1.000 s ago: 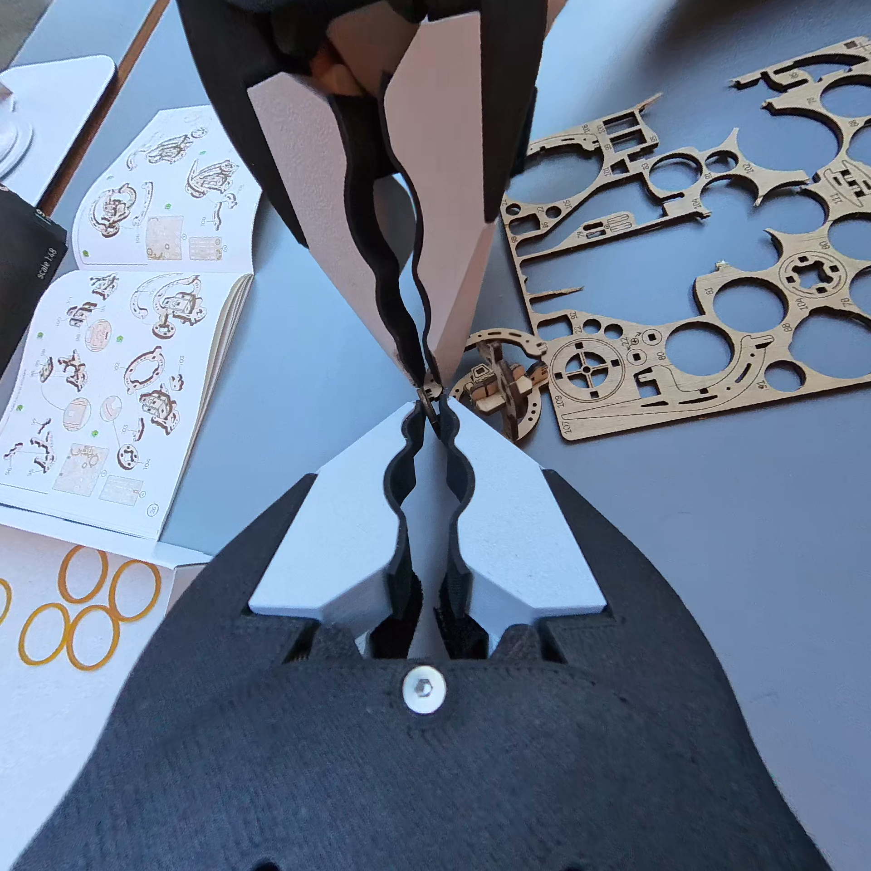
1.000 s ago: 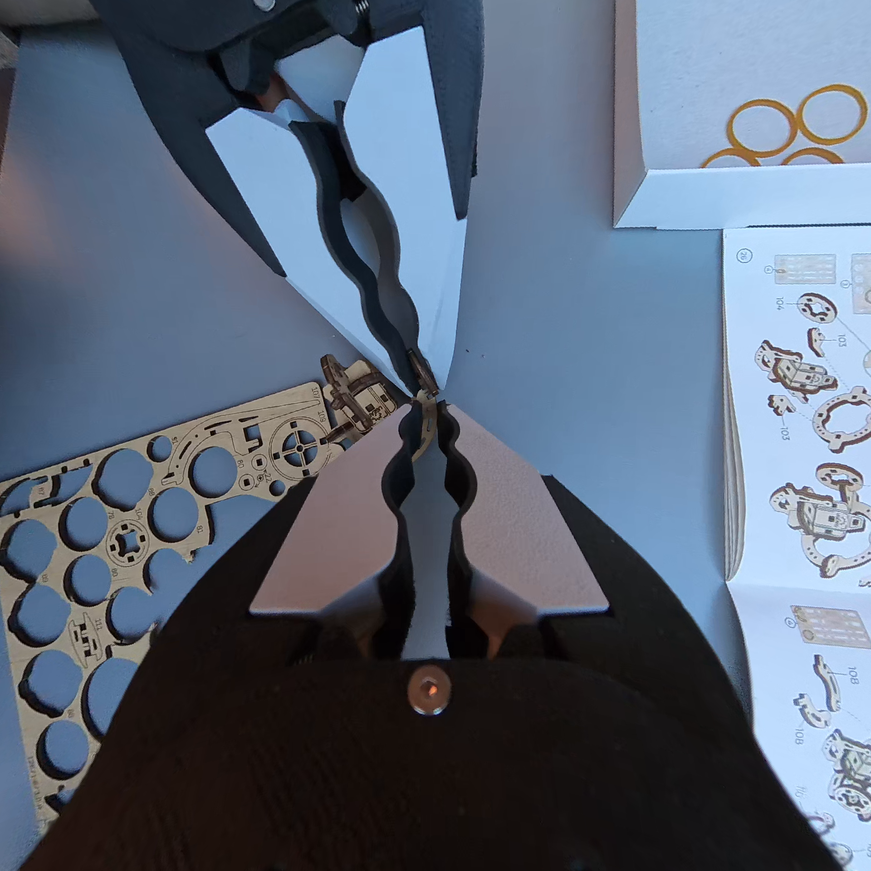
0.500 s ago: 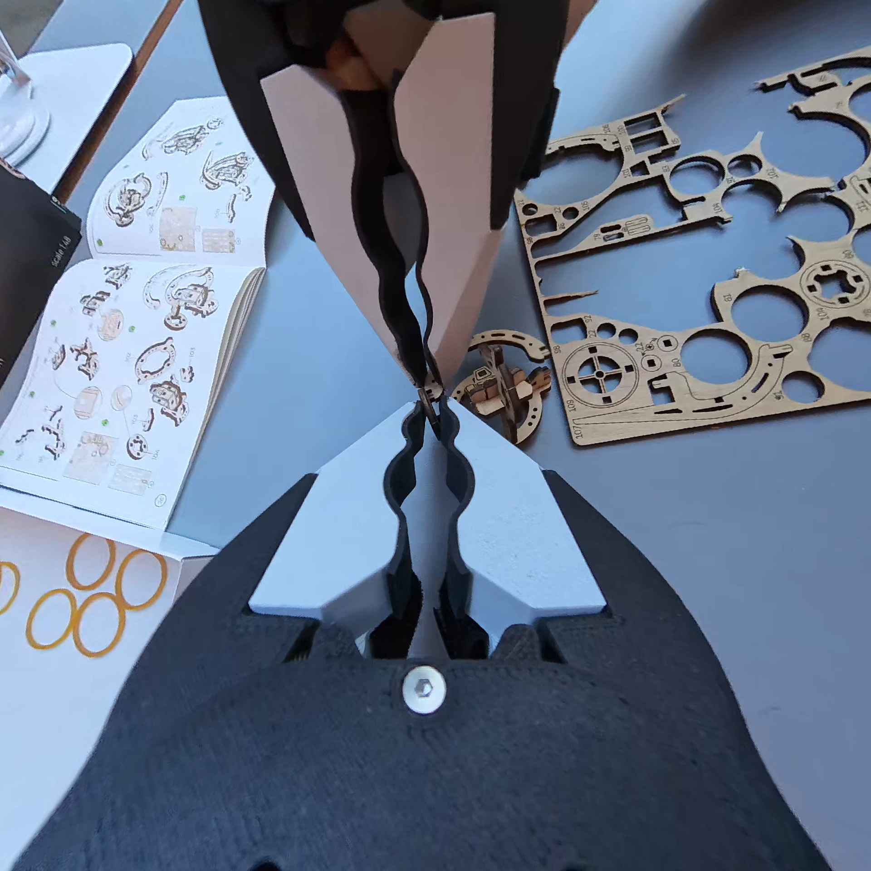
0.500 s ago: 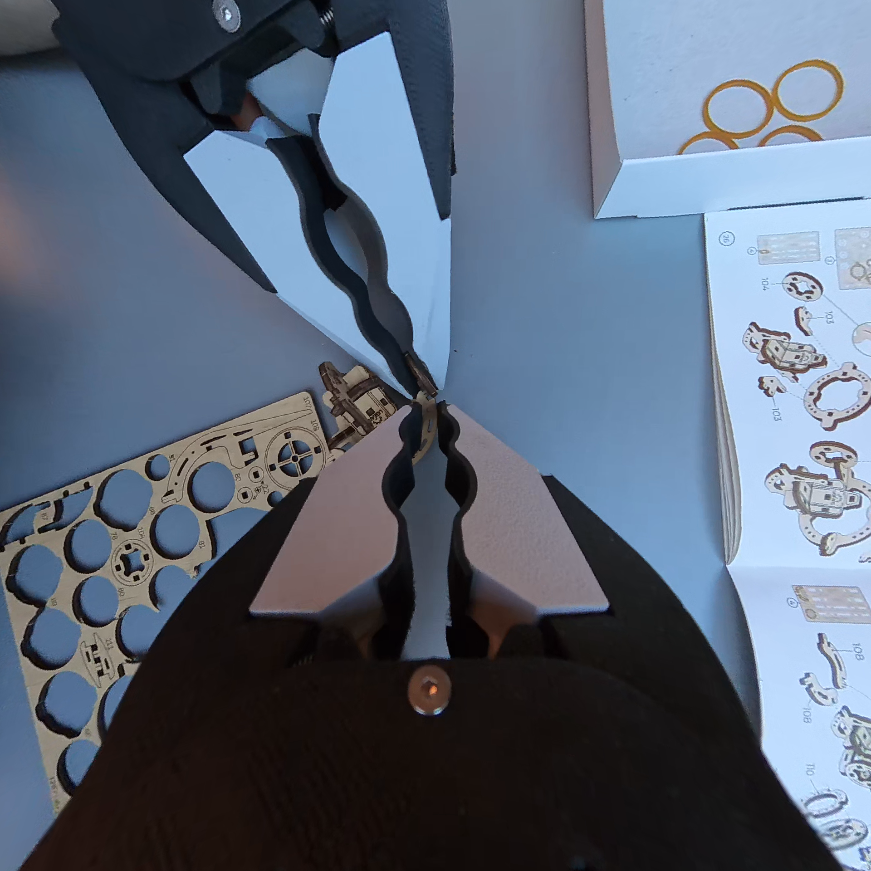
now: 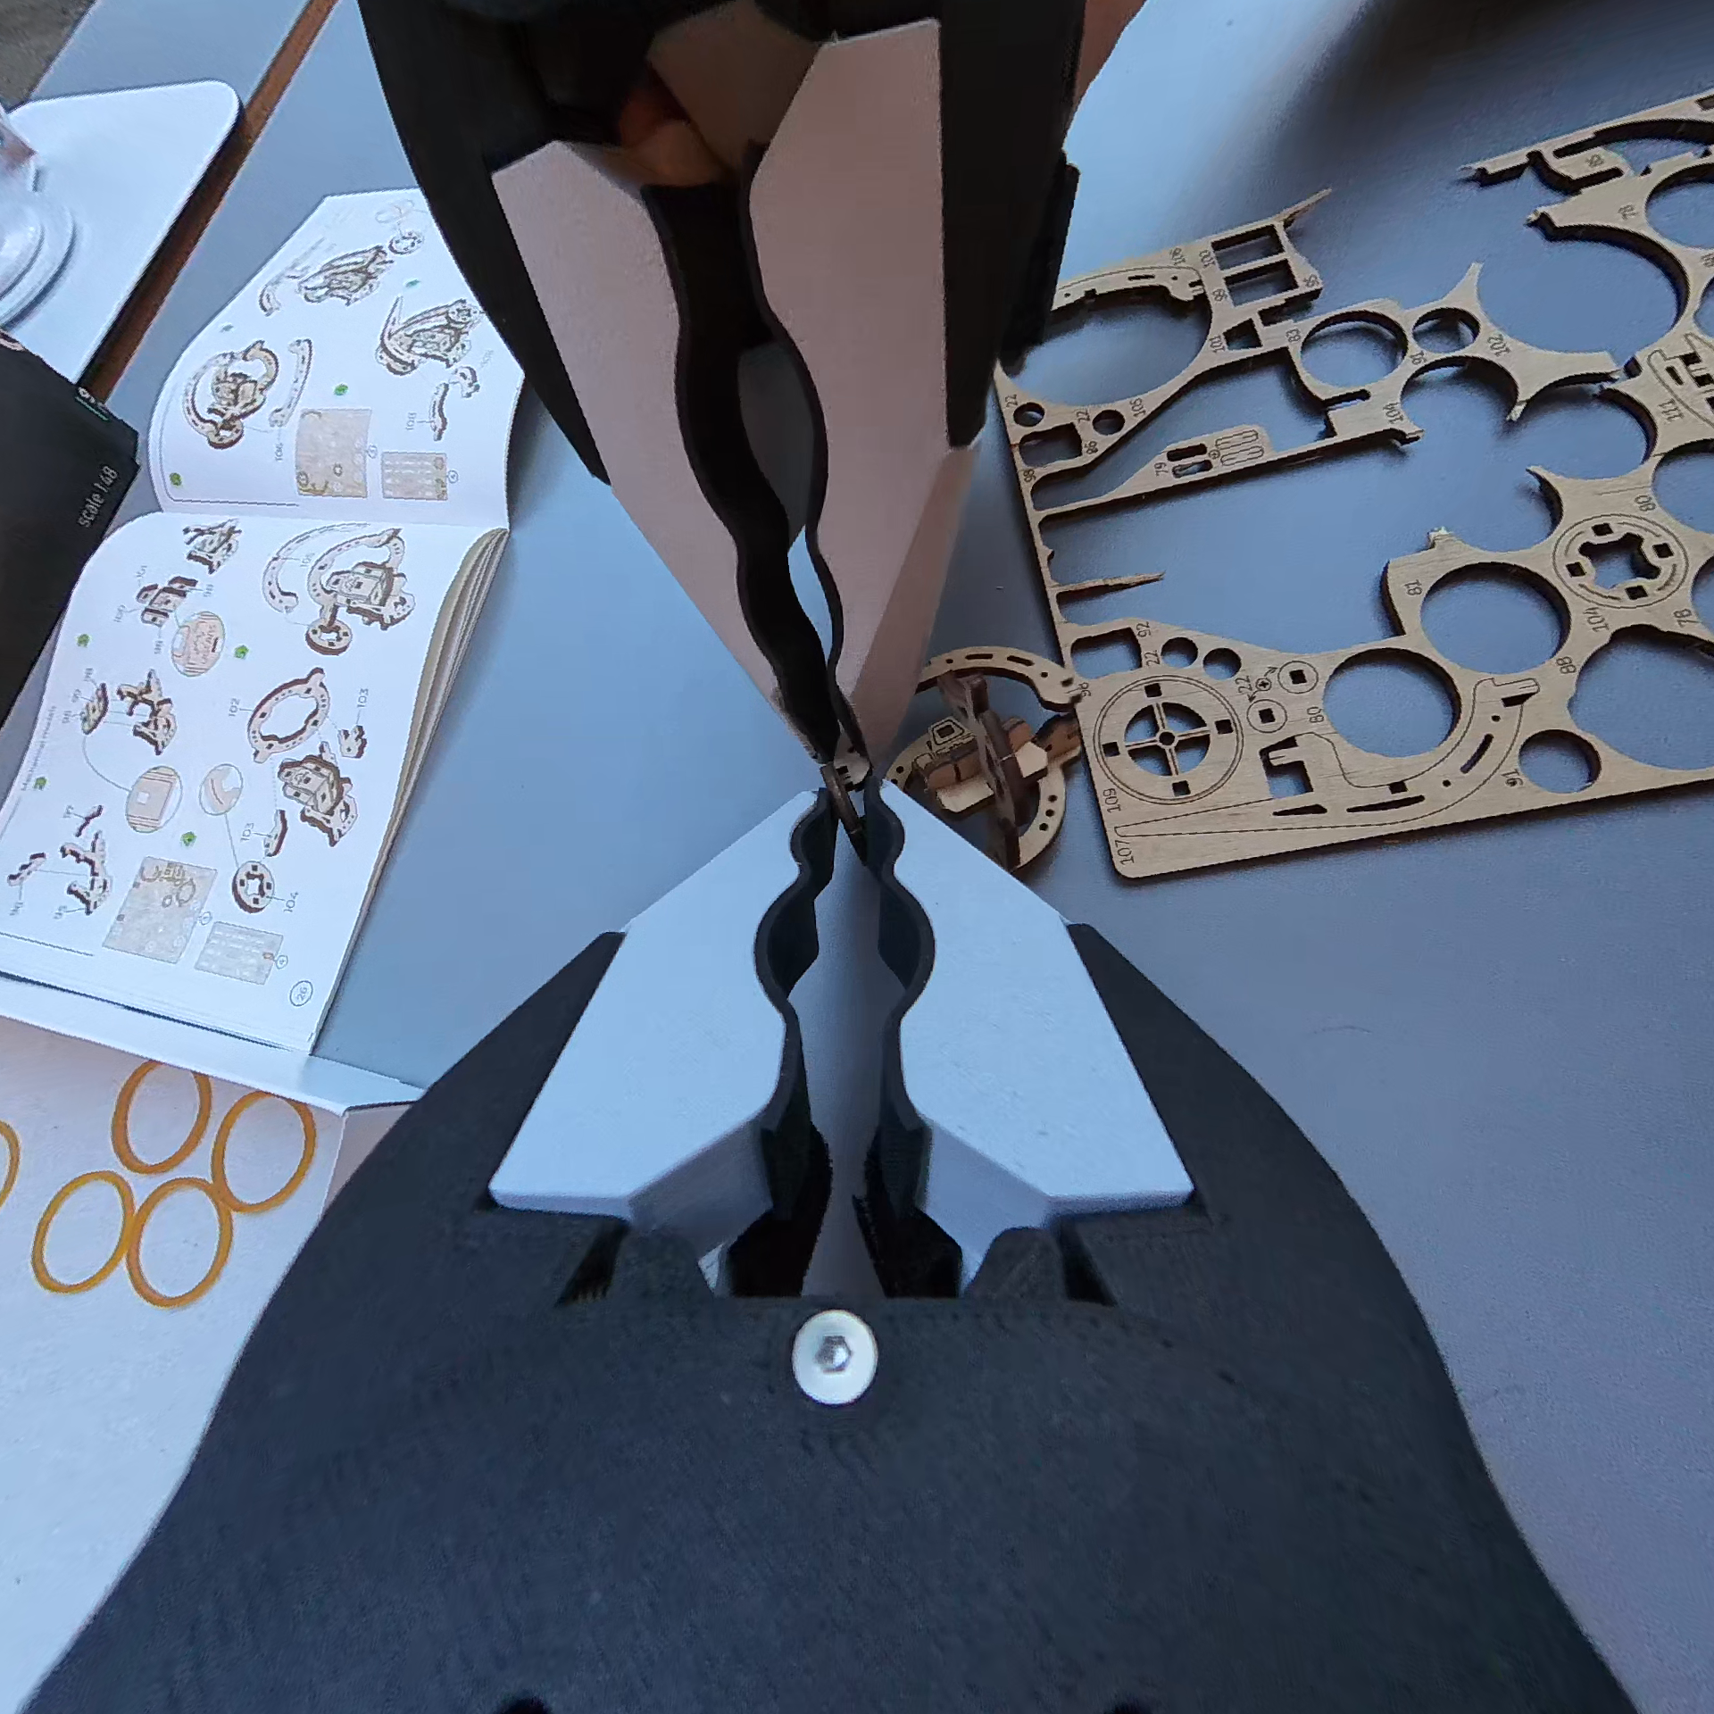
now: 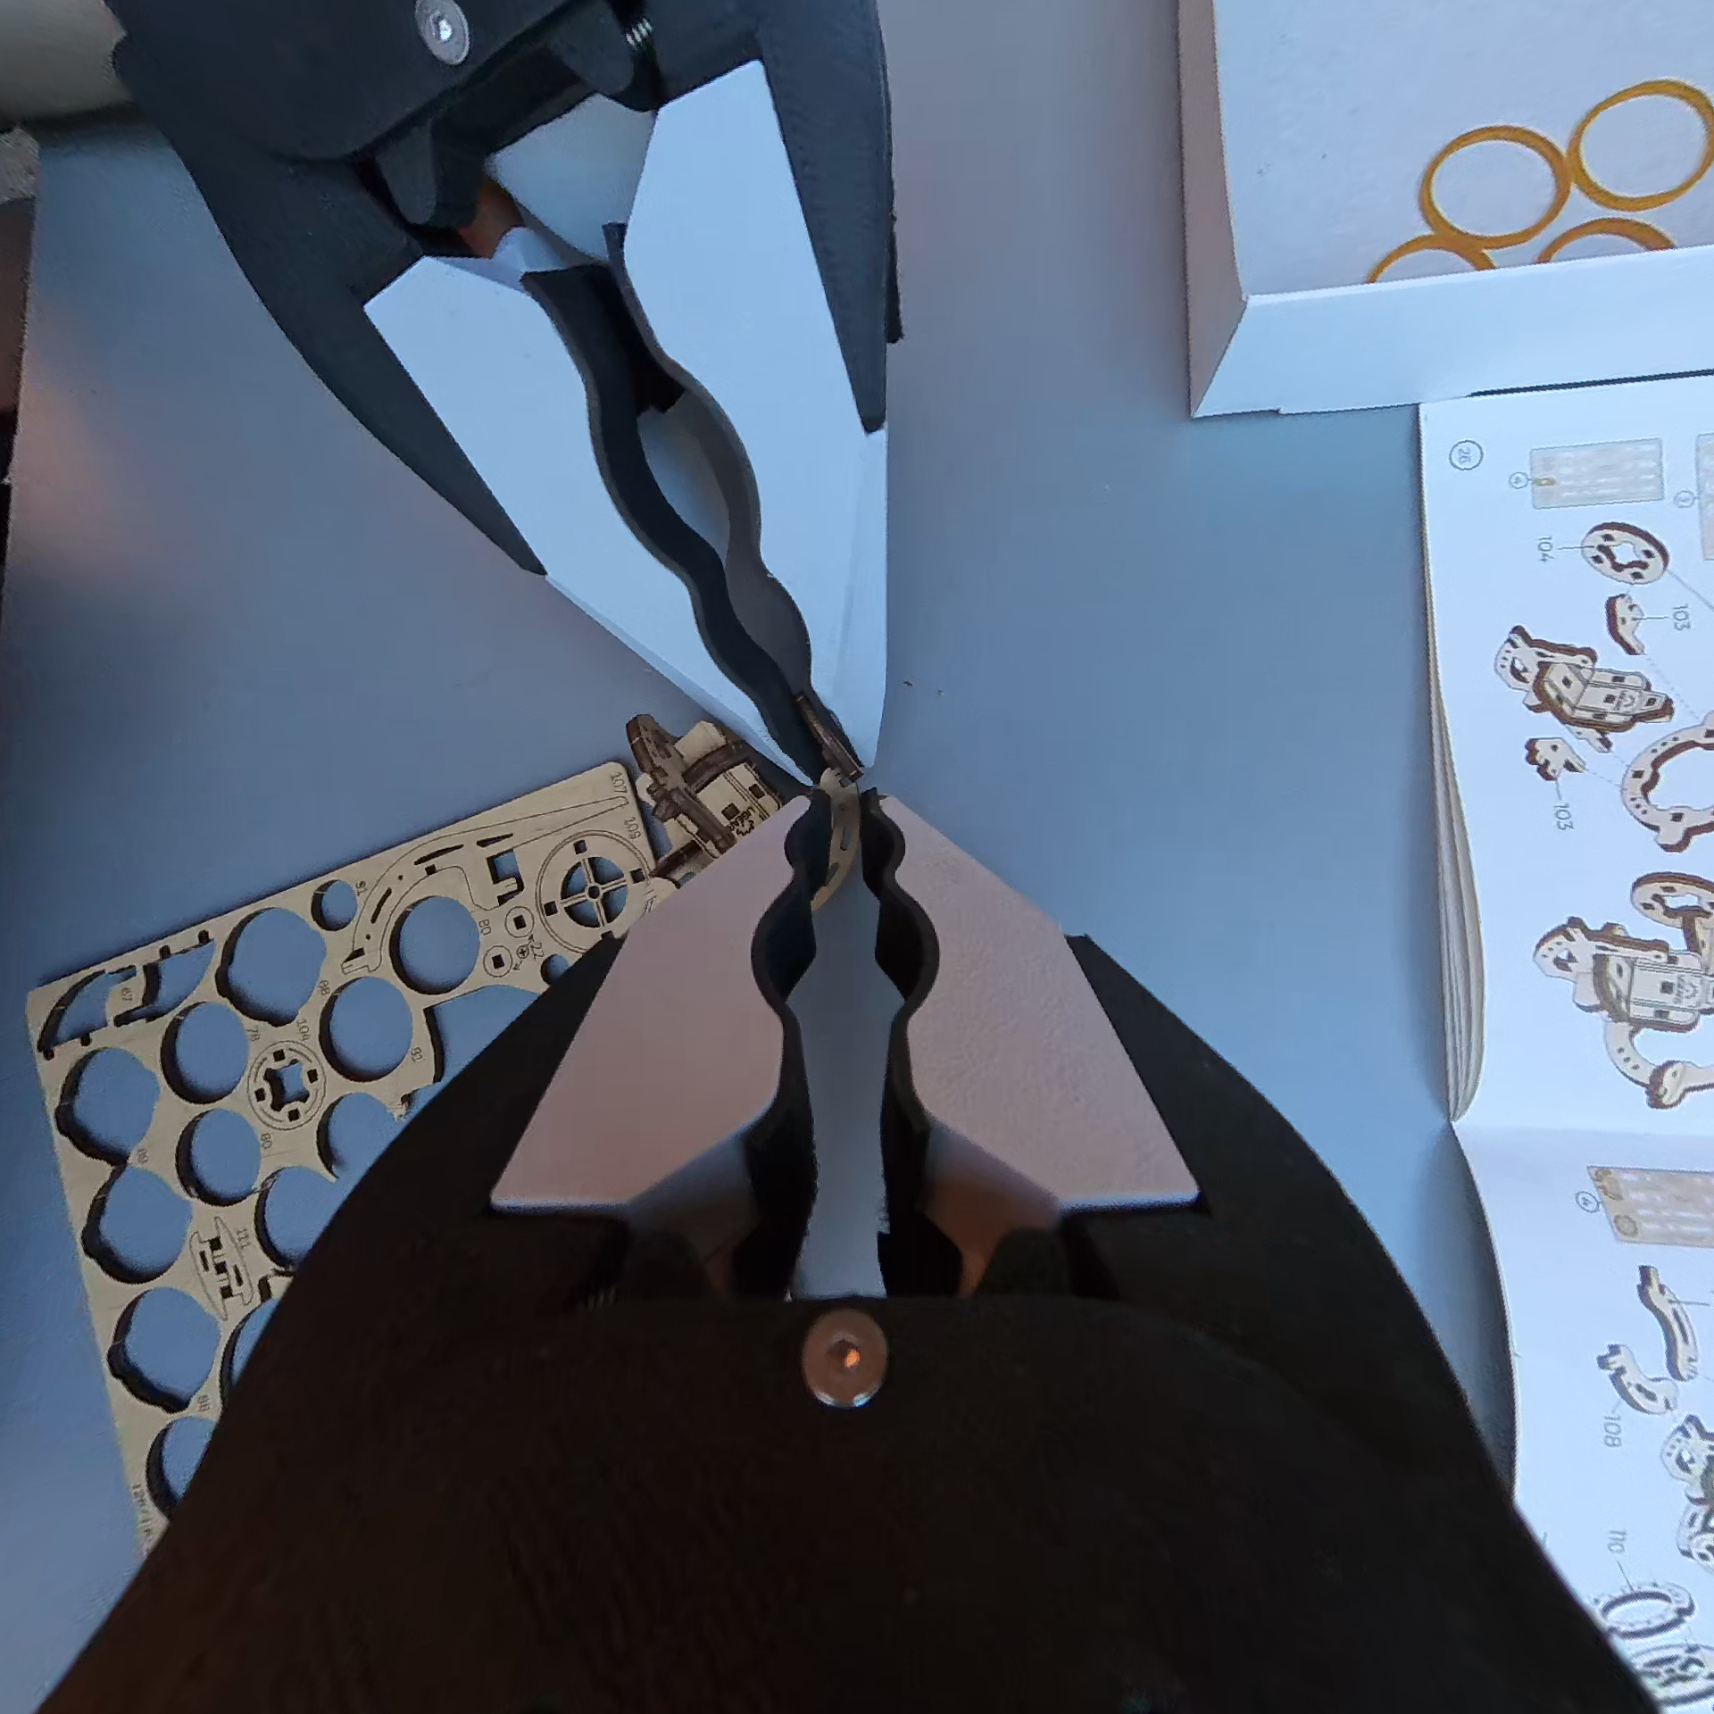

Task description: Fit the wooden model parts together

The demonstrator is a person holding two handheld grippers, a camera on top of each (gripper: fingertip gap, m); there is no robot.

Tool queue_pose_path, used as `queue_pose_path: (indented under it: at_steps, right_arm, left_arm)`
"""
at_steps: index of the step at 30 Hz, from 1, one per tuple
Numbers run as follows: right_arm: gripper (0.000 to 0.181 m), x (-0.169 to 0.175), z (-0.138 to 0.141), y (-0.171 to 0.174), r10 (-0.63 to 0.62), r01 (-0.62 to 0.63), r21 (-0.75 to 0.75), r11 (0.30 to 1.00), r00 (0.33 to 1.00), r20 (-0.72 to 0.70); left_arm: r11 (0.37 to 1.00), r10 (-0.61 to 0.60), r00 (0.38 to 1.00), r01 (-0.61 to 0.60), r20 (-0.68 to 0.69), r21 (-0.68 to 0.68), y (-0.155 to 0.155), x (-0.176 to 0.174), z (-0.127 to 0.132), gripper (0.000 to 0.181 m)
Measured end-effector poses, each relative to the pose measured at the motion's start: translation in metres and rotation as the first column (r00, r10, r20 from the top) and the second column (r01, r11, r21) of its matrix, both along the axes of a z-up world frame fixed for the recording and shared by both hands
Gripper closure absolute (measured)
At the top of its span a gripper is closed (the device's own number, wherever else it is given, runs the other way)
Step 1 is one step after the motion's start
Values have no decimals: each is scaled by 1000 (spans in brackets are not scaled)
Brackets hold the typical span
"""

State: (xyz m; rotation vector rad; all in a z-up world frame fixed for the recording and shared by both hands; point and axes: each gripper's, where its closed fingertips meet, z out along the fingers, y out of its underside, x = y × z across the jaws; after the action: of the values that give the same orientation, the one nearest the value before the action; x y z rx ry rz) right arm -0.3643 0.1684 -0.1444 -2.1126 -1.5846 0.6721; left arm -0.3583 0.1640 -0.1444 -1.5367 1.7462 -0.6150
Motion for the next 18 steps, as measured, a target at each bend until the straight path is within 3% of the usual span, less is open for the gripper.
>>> queue_pose_path:
  at_steps: [18]
  right_arm:
    - [177, 0, 1, 0, -24, 23, -54, 998, 999, -33]
  left_arm:
    - [999, -8, 1000, 8, -2, 35, 1, 0, 1, 177]
